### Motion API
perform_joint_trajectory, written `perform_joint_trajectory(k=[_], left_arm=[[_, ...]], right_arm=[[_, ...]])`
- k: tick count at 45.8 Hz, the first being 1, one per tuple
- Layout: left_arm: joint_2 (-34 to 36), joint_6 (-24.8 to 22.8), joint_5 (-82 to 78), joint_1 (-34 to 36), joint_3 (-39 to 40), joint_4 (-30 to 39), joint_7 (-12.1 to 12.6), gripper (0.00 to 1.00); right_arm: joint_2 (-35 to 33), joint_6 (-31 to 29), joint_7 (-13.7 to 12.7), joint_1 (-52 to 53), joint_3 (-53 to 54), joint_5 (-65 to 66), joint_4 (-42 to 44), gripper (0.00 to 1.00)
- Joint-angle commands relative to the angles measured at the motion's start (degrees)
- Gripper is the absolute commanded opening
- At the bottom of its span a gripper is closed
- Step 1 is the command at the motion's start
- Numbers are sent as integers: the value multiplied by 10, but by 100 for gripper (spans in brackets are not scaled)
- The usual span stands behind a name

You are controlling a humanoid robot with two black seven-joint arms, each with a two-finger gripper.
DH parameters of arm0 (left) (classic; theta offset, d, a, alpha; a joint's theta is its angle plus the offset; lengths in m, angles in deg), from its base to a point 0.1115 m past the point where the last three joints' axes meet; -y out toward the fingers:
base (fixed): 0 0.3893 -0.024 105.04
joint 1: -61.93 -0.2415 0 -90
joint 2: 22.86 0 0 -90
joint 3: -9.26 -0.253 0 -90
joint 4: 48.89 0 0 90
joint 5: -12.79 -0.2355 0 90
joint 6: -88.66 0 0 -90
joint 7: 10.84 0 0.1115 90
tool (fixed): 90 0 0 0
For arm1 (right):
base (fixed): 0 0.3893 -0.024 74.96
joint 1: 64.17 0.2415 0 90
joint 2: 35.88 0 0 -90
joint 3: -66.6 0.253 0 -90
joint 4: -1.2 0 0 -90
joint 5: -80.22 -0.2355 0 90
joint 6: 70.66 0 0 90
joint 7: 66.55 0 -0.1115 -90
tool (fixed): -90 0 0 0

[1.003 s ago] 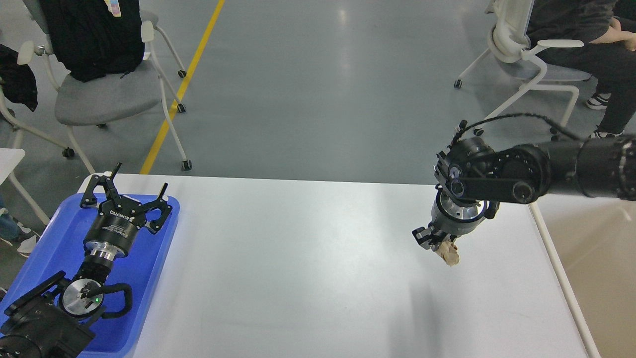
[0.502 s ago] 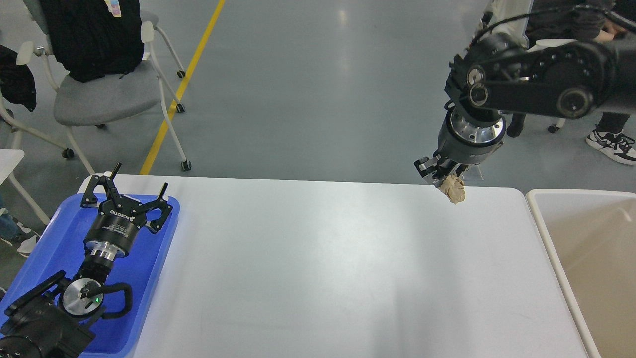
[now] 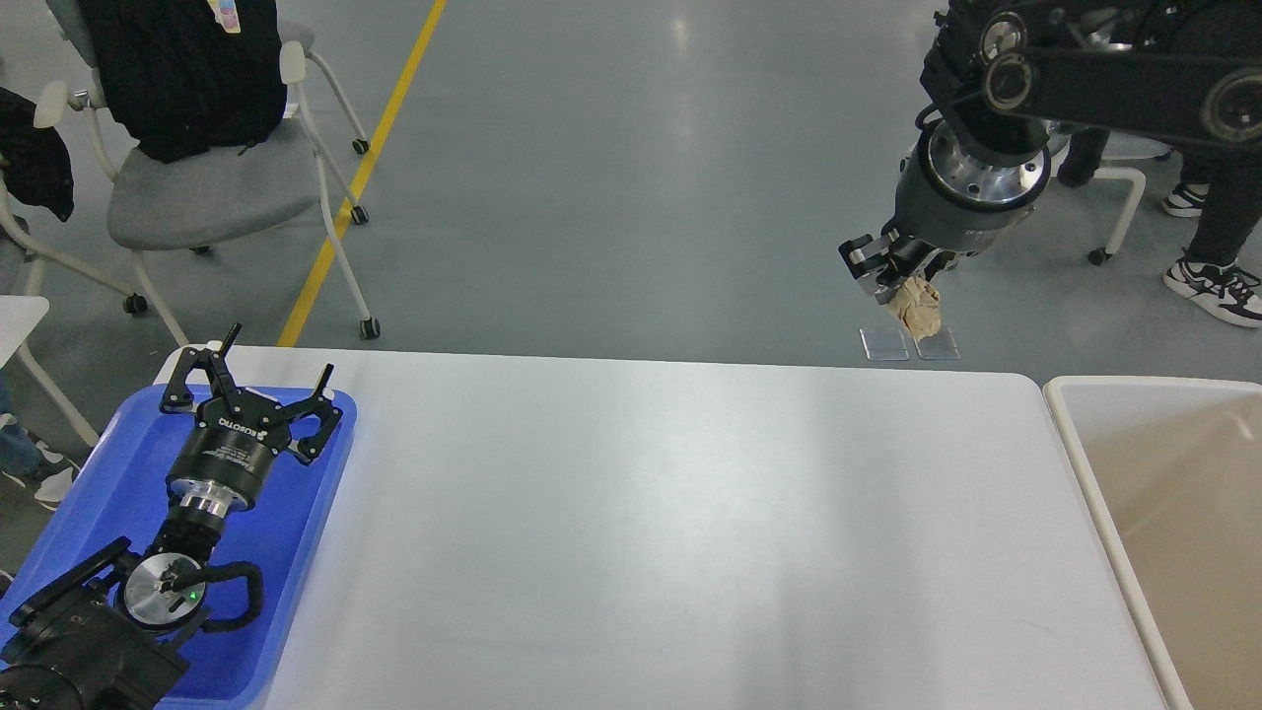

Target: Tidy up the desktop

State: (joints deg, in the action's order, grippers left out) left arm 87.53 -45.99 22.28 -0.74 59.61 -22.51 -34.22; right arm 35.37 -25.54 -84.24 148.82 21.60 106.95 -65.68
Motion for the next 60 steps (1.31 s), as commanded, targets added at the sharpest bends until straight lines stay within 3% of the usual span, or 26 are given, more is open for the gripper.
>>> perform_joint_trajectory(k=[1,11,26,33,45,60], left_arm=[[0,0,0,0,0,0,0,99],[-1,0,0,0,0,0,-1,99],[0,0,0,0,0,0,-1,99],[0,0,0,0,0,0,-1,99],[0,0,0,0,0,0,-1,99],[0,0,0,0,0,0,-1,99]], right_arm=[[-7,-1,2,2,-22,-4,6,0],[-28,-1,2,-50,-63,-20,94,0],[-96,-1,12,-320,13,-18,497,0],[-103,-1,28,-402,92,-19,605,0],[-141,2,28,-482,224,-20,671,0],[-175,154,24,-601,402,-26,685,0]])
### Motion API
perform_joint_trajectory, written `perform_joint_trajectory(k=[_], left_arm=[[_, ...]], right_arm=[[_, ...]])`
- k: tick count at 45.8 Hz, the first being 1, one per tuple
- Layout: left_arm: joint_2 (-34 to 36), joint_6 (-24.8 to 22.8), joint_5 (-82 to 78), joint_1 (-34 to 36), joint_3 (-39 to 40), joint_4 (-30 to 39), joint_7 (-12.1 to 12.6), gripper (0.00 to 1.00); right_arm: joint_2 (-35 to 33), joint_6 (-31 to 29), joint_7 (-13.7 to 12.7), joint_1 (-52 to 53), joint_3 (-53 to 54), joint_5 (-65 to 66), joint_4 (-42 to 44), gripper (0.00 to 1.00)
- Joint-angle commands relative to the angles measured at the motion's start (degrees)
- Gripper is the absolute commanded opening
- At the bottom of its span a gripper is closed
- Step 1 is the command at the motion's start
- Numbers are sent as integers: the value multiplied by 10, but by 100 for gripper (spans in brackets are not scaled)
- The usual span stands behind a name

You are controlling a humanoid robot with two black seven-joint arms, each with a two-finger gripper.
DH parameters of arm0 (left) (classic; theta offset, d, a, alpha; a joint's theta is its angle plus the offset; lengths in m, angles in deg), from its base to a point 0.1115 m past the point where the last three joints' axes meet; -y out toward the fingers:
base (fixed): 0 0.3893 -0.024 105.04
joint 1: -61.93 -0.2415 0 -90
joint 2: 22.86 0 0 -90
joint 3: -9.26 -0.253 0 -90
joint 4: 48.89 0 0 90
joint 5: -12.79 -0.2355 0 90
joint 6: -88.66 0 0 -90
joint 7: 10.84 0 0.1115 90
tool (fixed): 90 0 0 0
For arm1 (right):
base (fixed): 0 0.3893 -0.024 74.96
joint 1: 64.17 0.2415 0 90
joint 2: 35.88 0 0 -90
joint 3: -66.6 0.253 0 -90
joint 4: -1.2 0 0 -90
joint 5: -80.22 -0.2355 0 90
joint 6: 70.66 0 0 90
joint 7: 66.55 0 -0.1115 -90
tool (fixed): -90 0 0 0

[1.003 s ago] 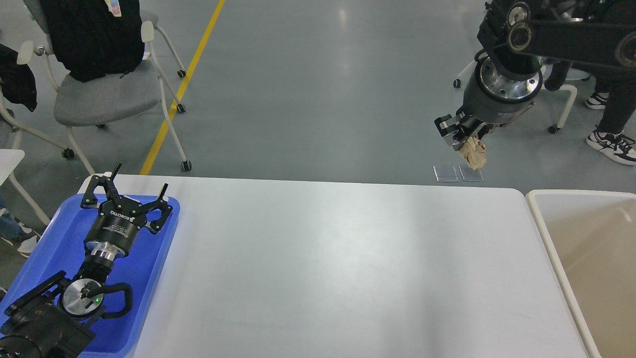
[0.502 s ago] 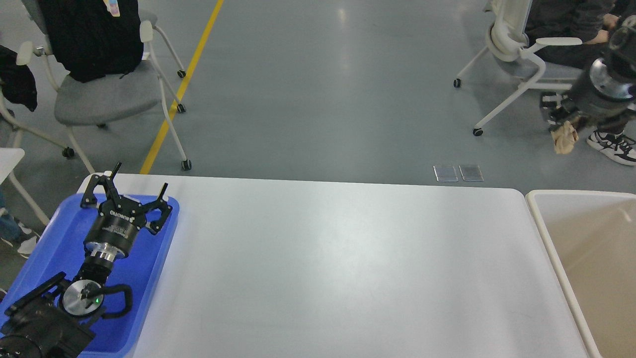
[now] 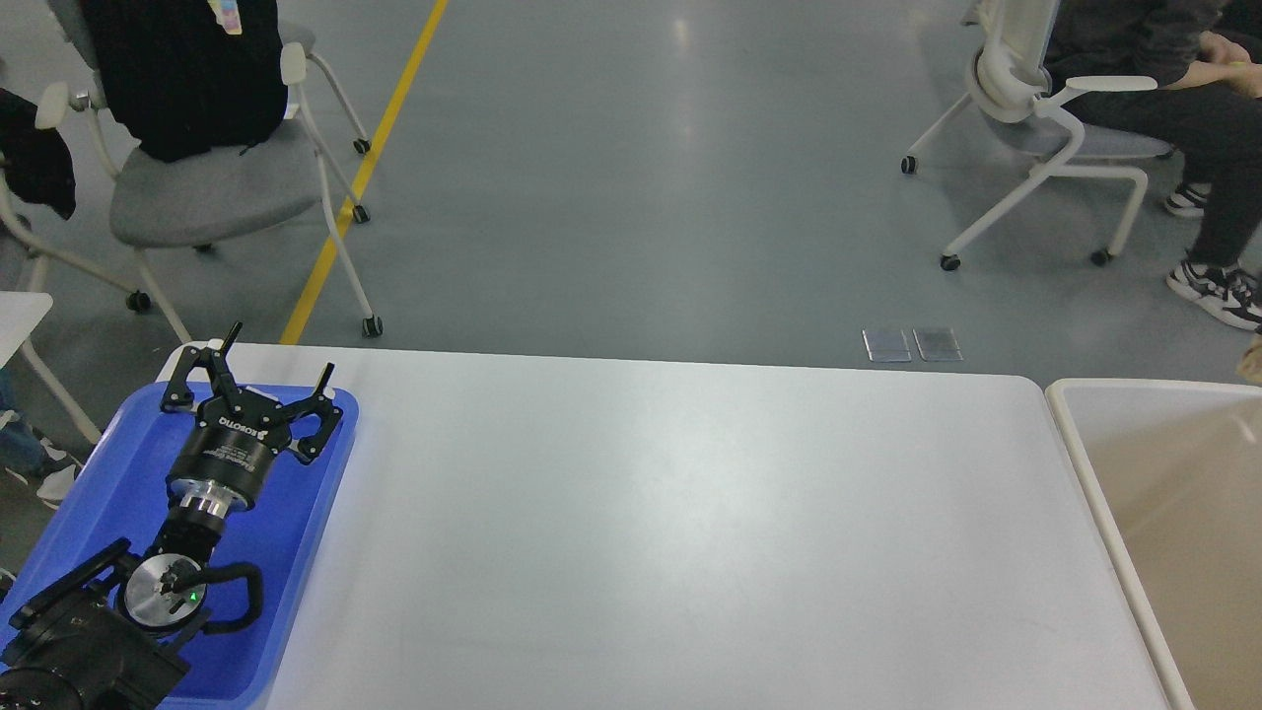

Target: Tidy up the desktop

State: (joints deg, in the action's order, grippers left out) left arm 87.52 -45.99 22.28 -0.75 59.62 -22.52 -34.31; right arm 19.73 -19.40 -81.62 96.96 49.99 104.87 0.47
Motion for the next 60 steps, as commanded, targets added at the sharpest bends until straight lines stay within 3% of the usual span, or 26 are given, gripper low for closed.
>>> perform_joint_trajectory(k=[1,9,22,38,53,55,60], left_arm=[[0,0,0,0,0,0,0,99],[0,0,0,0,0,0,0,99],[0,0,0,0,0,0,0,99],[0,0,0,0,0,0,0,99],[0,0,0,-1,0,0,0,99],[0,0,0,0,0,0,0,99],[0,0,0,0,0,0,0,99]], right_arm=[[-17,107,-3,-91,131,-11,23,0],[-9,204,-5,-150,170,-72,23,0],[28,278,-3,-196,171,-123,22,0],[55,294,-3,-228,171,-134,23,0],[85,346,-1,-239,170,-134,21,0],[86,351,-1,-240,164,-134,21,7],[88,369,0,-245,151,-126,21,66]])
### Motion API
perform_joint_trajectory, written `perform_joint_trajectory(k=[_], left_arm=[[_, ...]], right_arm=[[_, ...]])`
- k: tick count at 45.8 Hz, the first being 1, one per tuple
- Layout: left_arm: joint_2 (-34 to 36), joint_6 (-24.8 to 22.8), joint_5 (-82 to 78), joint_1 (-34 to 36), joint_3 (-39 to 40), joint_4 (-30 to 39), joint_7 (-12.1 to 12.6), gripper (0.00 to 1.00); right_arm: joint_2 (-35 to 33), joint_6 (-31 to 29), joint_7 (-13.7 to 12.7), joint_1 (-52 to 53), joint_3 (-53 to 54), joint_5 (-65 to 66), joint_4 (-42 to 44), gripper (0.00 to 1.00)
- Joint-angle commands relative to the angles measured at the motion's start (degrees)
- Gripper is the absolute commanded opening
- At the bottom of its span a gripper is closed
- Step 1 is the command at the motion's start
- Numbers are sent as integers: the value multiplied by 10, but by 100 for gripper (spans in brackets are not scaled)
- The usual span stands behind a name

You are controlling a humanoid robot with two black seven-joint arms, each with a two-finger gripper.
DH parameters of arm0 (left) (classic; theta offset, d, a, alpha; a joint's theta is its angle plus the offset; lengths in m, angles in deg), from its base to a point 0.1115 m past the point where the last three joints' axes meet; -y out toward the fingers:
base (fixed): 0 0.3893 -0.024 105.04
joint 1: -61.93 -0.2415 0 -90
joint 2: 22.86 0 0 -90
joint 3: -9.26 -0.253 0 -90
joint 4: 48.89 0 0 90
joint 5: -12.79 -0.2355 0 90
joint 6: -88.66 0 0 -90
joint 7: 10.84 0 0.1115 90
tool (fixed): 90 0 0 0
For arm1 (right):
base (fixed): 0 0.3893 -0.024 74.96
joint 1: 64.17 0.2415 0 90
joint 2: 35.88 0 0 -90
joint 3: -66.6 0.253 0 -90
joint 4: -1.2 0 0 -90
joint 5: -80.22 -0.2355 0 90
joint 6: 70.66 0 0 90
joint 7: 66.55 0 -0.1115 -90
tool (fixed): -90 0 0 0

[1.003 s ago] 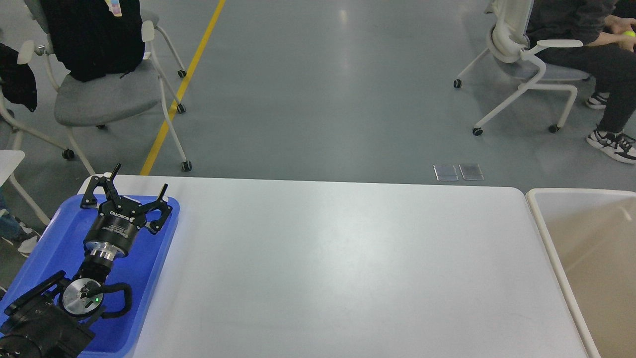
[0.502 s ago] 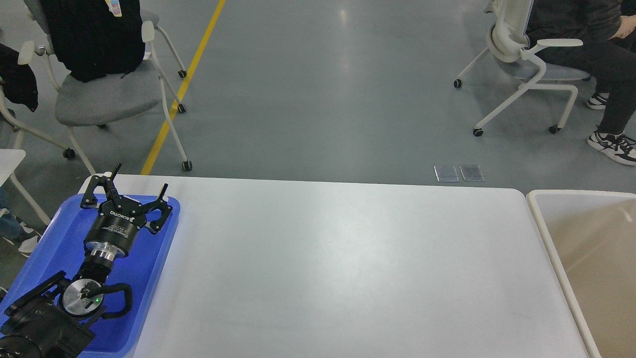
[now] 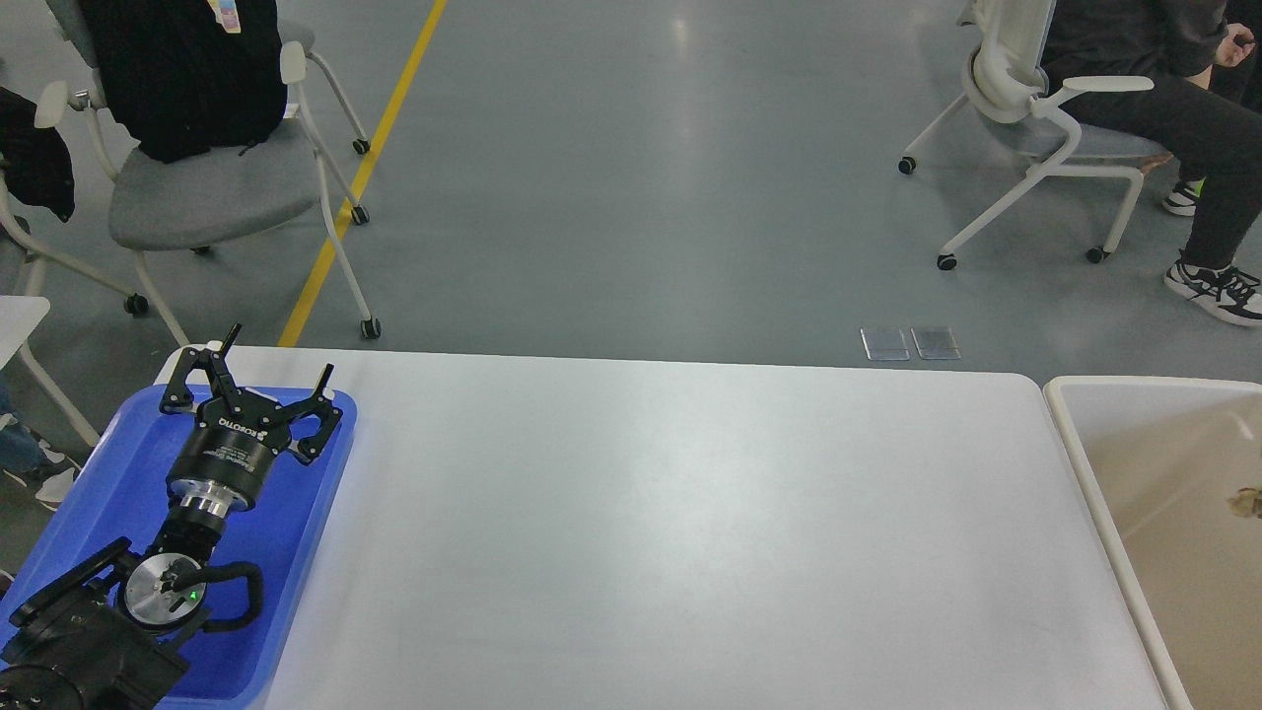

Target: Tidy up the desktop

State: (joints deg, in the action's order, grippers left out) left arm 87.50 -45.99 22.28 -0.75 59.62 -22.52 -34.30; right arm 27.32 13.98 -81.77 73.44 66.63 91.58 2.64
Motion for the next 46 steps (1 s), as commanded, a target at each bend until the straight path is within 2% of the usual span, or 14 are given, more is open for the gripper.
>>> perform_joint_trajectory(k=[1,3,4,7,25,41,44,46], left_arm=[[0,0,0,0,0,0,0,99],[0,0,0,0,0,0,0,99],[0,0,0,0,0,0,0,99],[0,0,0,-1,0,0,0,99],[0,0,0,0,0,0,0,99],[0,0,0,-1,0,0,0,99],[0,0,0,0,0,0,0,99],[0,0,0,-1,0,0,0,99]], right_arm=[[12,39,1,-9,-20,9,0,71],[12,43,1,-10,-31,9,0,80],[12,43,1,-10,-42,9,0,88],[12,42,1,-12,-63,9,0,99],[11,36,0,-31,-77,8,-7,100],[-13,69,5,33,-62,0,0,99],[-22,72,12,61,-53,0,-1,99],[-26,72,26,77,-44,0,-1,99]])
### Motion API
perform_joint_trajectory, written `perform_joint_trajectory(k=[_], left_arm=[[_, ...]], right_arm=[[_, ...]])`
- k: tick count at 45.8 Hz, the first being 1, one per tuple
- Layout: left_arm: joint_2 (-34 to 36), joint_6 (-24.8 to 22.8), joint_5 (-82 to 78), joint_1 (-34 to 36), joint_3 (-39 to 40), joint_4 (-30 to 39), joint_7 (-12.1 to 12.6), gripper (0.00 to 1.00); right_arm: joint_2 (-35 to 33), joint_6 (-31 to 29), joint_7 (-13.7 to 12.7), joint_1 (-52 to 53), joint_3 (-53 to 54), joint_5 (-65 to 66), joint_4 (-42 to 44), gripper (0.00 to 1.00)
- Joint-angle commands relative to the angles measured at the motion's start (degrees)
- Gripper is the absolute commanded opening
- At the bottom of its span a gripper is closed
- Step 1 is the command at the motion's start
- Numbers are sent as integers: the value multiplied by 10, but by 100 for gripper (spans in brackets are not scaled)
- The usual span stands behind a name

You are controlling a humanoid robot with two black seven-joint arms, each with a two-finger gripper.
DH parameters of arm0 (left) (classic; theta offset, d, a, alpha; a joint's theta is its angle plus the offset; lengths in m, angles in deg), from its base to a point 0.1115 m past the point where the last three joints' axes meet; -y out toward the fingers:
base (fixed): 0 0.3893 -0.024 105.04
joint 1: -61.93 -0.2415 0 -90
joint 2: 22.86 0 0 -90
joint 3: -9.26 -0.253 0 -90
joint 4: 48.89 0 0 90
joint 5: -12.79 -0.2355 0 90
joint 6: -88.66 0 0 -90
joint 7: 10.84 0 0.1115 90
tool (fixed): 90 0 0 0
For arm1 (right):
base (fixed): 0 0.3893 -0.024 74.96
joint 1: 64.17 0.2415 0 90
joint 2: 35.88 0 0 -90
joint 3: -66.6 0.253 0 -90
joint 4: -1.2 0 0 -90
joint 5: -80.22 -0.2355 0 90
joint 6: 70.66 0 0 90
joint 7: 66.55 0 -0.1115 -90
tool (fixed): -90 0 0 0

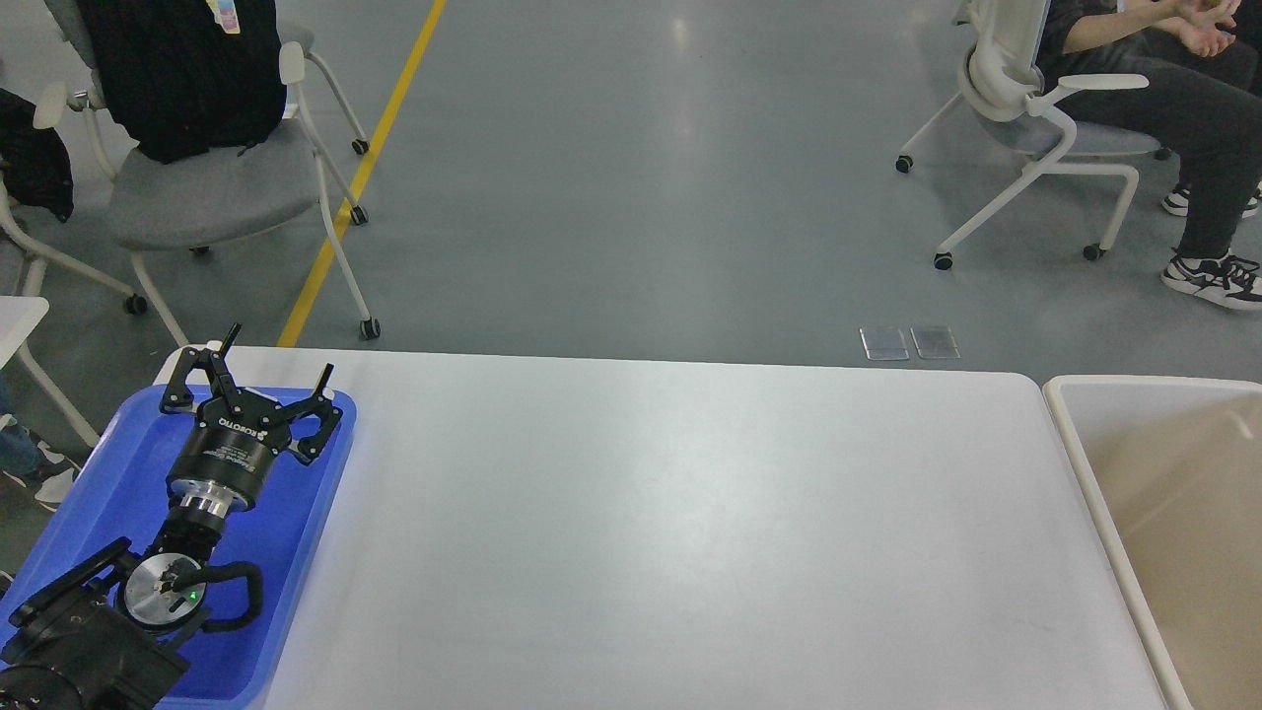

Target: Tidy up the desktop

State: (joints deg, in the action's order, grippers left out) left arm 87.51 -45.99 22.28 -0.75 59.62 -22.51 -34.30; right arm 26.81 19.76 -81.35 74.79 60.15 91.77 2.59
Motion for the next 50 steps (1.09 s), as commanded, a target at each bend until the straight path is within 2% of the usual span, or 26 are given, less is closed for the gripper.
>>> perform_joint_trajectory(k=[1,5,9,17,28,40,43,46,50], left_arm=[[0,0,0,0,0,0,0,99],[0,0,0,-1,0,0,0,99],[0,0,0,0,0,0,0,99],[0,0,0,-1,0,0,0,99],[0,0,0,-1,0,0,0,99],[0,0,0,-1,0,0,0,99],[0,0,0,-1,0,0,0,99],[0,0,0,-1,0,0,0,99],[0,0,0,-1,0,0,0,99]], right_arm=[[-23,14,28,68,27,-2,-1,99],[-24,14,64,82,68,-2,-3,99],[-24,10,86,90,123,-2,-10,100],[-30,3,87,89,224,-2,-46,100],[-82,-4,87,87,360,-2,-173,100],[-79,-5,100,75,586,-2,-271,100],[-81,-5,112,70,617,1,-302,100],[-82,-5,136,61,638,4,-330,100],[-81,-6,199,60,657,4,-343,100]])
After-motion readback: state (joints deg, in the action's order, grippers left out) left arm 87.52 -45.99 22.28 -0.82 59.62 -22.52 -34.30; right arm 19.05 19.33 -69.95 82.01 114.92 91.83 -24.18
